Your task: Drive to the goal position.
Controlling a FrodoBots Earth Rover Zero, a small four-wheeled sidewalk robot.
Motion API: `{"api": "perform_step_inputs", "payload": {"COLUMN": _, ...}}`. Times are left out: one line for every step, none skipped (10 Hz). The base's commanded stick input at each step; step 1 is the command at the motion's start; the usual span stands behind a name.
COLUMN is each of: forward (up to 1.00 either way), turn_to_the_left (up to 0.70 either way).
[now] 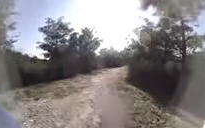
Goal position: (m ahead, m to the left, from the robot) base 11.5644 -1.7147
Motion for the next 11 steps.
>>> {"api": "perform_step_inputs", "payload": {"forward": 0.70, "turn_to_the_left": 0.00}}
{"api": "perform_step_inputs", "payload": {"forward": 0.70, "turn_to_the_left": 0.00}}
{"api": "perform_step_inputs", "payload": {"forward": 0.70, "turn_to_the_left": 0.00}}
{"api": "perform_step_inputs", "payload": {"forward": 0.70, "turn_to_the_left": 0.03}}
{"api": "perform_step_inputs", "payload": {"forward": 0.70, "turn_to_the_left": 0.21}}
{"api": "perform_step_inputs", "payload": {"forward": 0.70, "turn_to_the_left": 0.35}}
{"api": "perform_step_inputs", "payload": {"forward": 0.70, "turn_to_the_left": 0.35}}
{"api": "perform_step_inputs", "payload": {"forward": 0.70, "turn_to_the_left": 0.35}}
{"api": "perform_step_inputs", "payload": {"forward": 0.70, "turn_to_the_left": 0.25}}
{"api": "perform_step_inputs", "payload": {"forward": 0.70, "turn_to_the_left": 0.00}}
{"api": "perform_step_inputs", "payload": {"forward": 0.70, "turn_to_the_left": 0.00}}
